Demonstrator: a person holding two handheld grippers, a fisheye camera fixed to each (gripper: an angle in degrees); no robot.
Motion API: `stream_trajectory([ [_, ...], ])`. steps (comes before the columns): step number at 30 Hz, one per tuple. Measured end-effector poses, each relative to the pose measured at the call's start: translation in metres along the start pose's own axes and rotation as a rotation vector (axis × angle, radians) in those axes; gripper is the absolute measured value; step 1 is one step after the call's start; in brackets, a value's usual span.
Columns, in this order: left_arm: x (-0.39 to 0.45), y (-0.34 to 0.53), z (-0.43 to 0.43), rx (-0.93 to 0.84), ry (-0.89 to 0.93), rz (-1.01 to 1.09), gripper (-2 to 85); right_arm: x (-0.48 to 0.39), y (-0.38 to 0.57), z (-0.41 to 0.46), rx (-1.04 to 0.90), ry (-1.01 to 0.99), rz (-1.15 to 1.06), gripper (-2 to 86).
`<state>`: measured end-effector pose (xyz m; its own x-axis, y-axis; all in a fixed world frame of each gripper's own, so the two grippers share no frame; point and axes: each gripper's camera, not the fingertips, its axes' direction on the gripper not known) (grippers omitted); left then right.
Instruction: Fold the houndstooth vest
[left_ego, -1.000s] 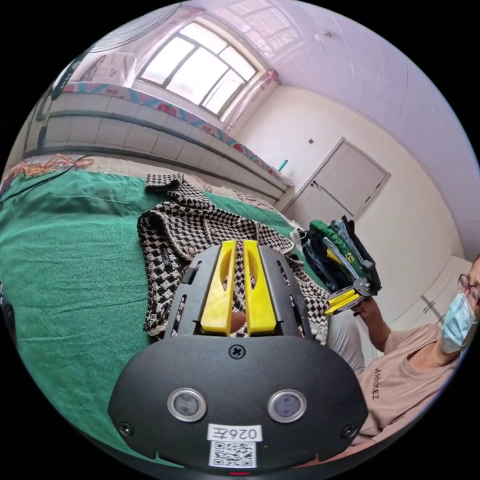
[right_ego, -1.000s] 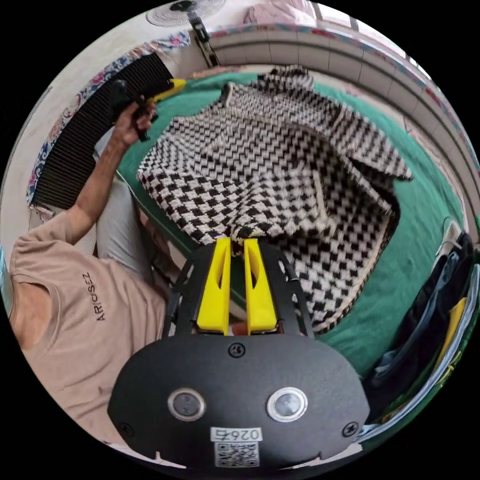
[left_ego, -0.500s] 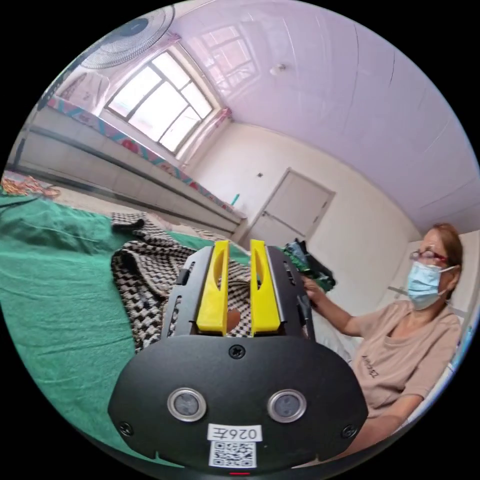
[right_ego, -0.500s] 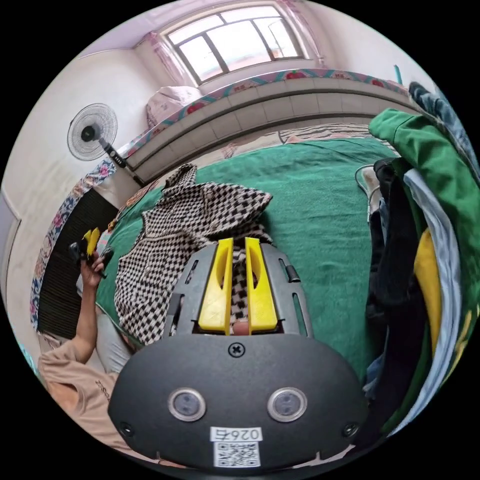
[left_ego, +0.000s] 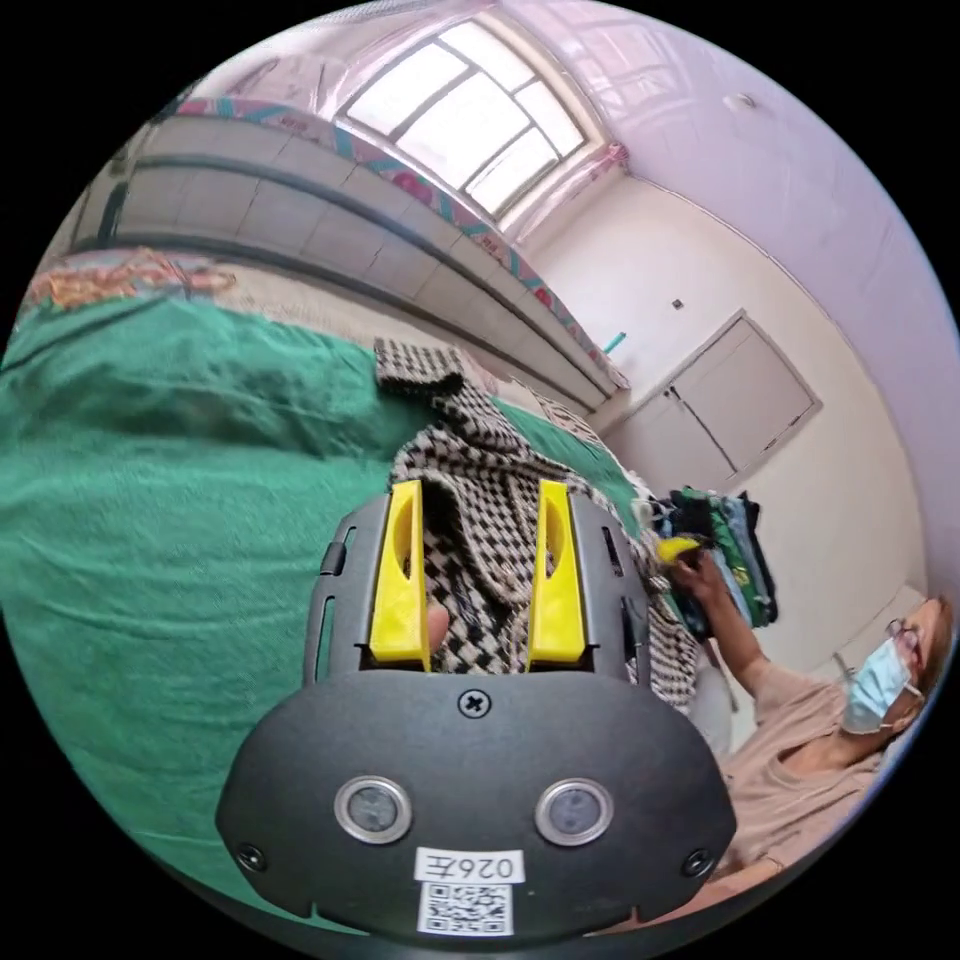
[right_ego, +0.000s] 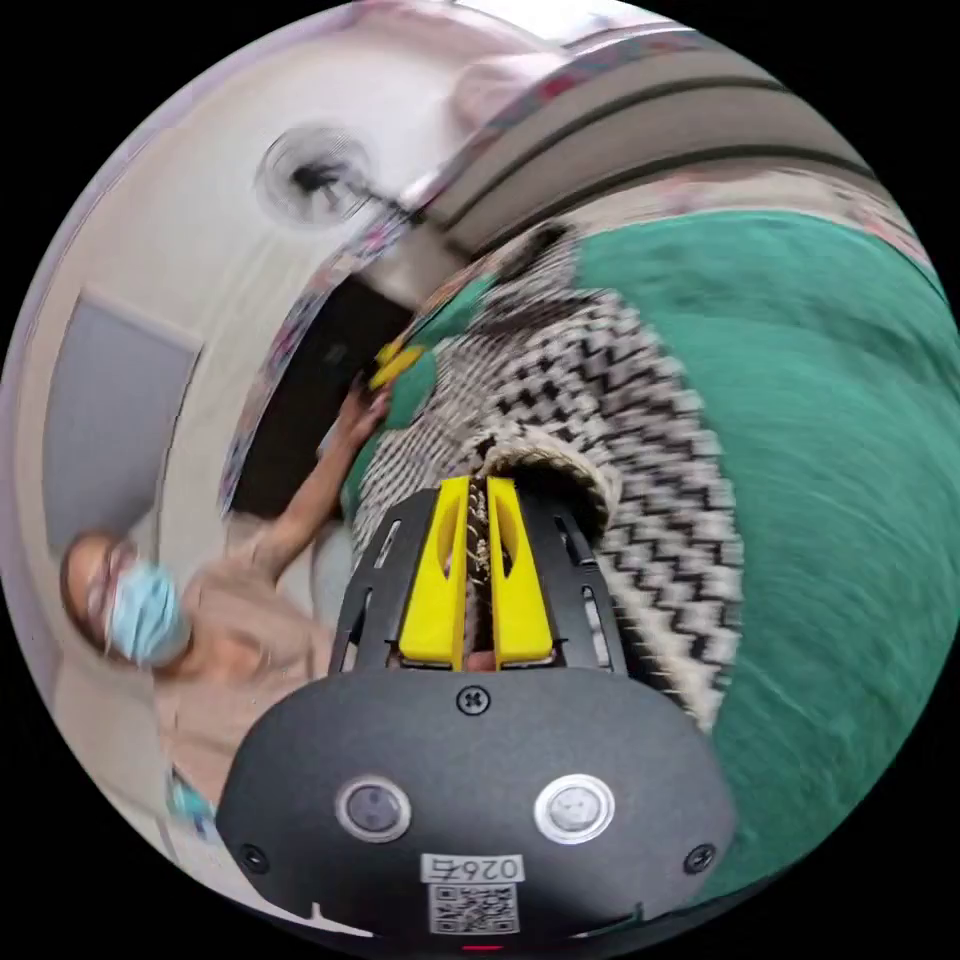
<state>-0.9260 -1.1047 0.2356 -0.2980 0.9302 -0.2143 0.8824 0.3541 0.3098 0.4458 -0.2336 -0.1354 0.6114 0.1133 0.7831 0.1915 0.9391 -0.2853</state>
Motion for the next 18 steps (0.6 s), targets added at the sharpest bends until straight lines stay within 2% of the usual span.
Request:
stream_trajectory([
  [2,0.012,-0.010,-0.004,0.073,-0.097,0.041,16.3,-0.051,0.017,0.040,-0.191,-0.061,-0.166,0.9],
  [3,0.017,-0.019,-0.002,0.076,-0.128,0.066,16.4,-0.079,0.033,0.053,-0.248,0.037,-0.233,0.1],
  [5,0.020,-0.034,0.010,0.023,-0.153,0.087,16.5,-0.104,0.053,0.046,-0.207,0.179,-0.289,-0.2],
  [7,0.022,-0.051,0.039,-0.055,-0.212,0.112,16.8,-0.102,0.058,0.011,-0.037,0.366,-0.220,0.7],
  [10,0.020,-0.070,0.086,-0.160,-0.233,0.121,21.3,-0.072,0.040,-0.004,0.065,0.625,-0.135,4.1],
  [13,0.017,-0.088,0.136,-0.263,-0.215,0.113,26.2,-0.054,0.018,0.035,-0.077,0.641,-0.190,6.9],
  [15,0.014,-0.095,0.168,-0.343,-0.199,0.109,26.3,-0.060,0.017,0.066,-0.159,0.613,-0.278,9.4],
  [17,0.010,-0.100,0.198,-0.419,-0.136,0.099,22.5,-0.070,0.021,0.094,-0.218,0.632,-0.344,11.1],
  [18,0.011,-0.103,0.208,-0.417,-0.154,0.093,16.5,-0.073,0.024,0.108,-0.254,0.648,-0.379,11.0],
])
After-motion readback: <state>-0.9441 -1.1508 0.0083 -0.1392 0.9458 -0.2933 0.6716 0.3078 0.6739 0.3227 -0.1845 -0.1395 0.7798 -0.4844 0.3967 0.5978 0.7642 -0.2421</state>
